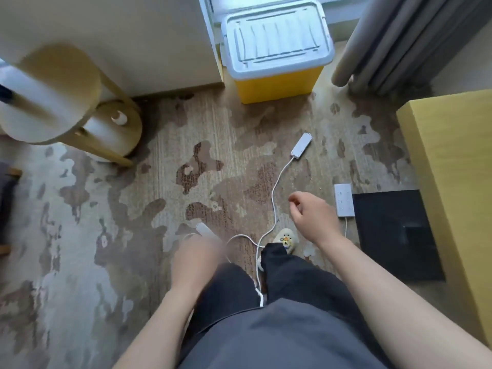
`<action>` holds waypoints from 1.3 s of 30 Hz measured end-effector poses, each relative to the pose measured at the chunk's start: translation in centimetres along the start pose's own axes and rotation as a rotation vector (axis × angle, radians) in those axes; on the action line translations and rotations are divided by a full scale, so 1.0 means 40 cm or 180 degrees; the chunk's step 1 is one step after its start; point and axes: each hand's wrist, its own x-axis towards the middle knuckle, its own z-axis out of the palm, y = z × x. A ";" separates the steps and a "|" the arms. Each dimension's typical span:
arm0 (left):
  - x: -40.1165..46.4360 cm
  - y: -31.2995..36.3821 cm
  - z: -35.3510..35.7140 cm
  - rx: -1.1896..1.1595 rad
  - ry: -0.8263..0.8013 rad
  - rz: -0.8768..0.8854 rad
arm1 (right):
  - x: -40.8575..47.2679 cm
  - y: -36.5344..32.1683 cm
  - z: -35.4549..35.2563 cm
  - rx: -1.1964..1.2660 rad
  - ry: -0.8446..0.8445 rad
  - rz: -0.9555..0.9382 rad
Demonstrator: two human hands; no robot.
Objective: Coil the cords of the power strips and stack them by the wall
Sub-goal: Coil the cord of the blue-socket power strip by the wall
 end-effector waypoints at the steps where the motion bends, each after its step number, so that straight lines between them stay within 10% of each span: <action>1: 0.047 0.022 -0.026 -0.0001 0.0008 0.0013 | 0.043 -0.004 -0.024 0.0004 -0.0012 0.0014; 21: 1.291 0.848 -0.104 0.1414 -0.0870 0.3236 | 0.641 0.257 -0.065 0.0896 0.0808 0.3172; 39: 2.033 0.883 1.100 0.2836 -0.1249 0.4190 | 1.576 0.882 0.935 0.0897 0.0283 0.3391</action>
